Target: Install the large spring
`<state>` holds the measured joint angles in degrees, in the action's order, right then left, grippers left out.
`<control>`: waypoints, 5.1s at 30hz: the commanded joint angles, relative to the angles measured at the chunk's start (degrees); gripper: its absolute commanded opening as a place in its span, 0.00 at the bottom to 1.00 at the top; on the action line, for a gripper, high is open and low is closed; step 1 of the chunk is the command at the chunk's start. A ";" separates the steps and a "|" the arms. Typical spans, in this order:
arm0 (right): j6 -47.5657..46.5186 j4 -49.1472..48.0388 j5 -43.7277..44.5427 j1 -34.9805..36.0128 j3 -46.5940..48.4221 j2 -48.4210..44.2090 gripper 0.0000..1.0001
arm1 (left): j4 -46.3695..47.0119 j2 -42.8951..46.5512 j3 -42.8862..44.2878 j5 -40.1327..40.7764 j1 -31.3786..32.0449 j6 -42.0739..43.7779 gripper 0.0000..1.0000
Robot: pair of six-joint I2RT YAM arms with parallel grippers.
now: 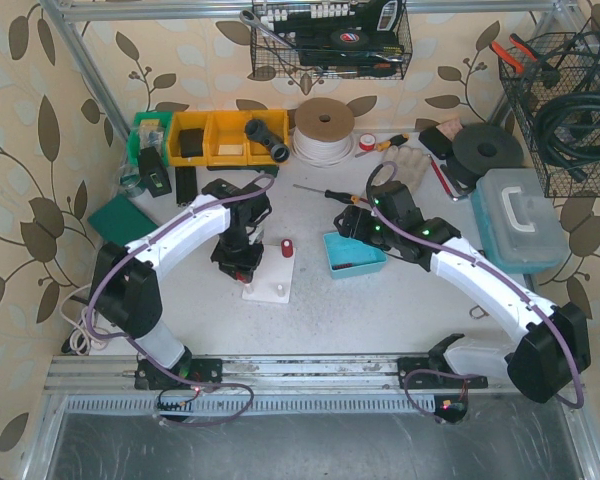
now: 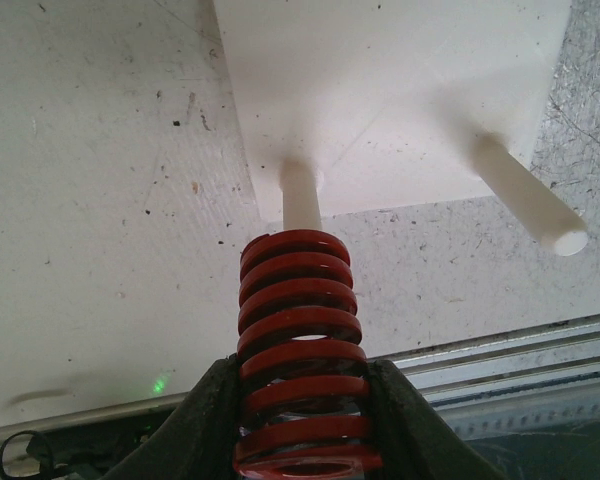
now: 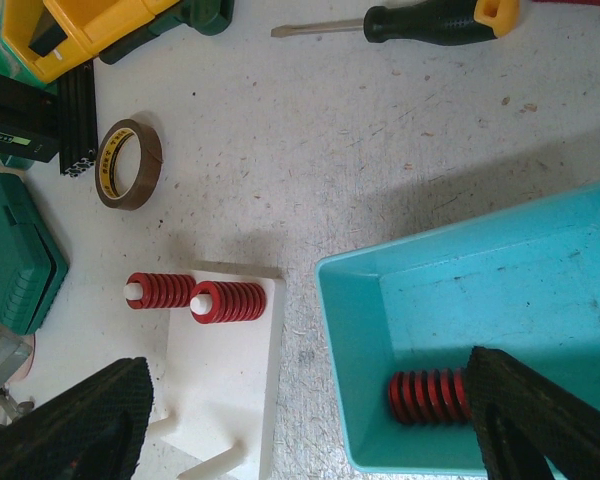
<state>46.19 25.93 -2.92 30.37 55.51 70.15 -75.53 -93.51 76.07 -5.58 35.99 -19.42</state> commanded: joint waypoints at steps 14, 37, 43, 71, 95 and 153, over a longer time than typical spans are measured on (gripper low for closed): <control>-0.71 -0.26 0.88 0.15 -1.63 -0.57 0.83 | -0.29 -0.84 -1.76 -2.43 -0.21 1.22 0.00; -3.92 5.08 0.45 0.14 0.86 1.10 0.81 | 4.95 -8.17 -1.09 -7.83 -1.42 1.89 0.00; -3.94 5.01 -0.05 0.14 0.54 1.68 0.81 | 4.92 -9.47 -0.58 -6.98 -1.43 2.02 0.00; -16.52 18.96 -0.54 0.14 9.11 10.15 0.80 | 8.97 -0.09 2.17 -4.20 -1.42 -1.42 0.73; -23.71 27.58 4.34 2.76 16.76 29.60 0.77 | 59.81 38.08 -38.94 0.49 -1.50 -14.58 0.74; -25.08 32.87 3.94 5.68 19.06 36.48 0.74 | 62.19 38.06 -40.83 -0.04 -2.61 -15.19 0.74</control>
<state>21.50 58.37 1.91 35.57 75.46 104.90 -15.20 -55.64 35.53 -4.93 34.06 -34.52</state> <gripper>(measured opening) 0.724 0.743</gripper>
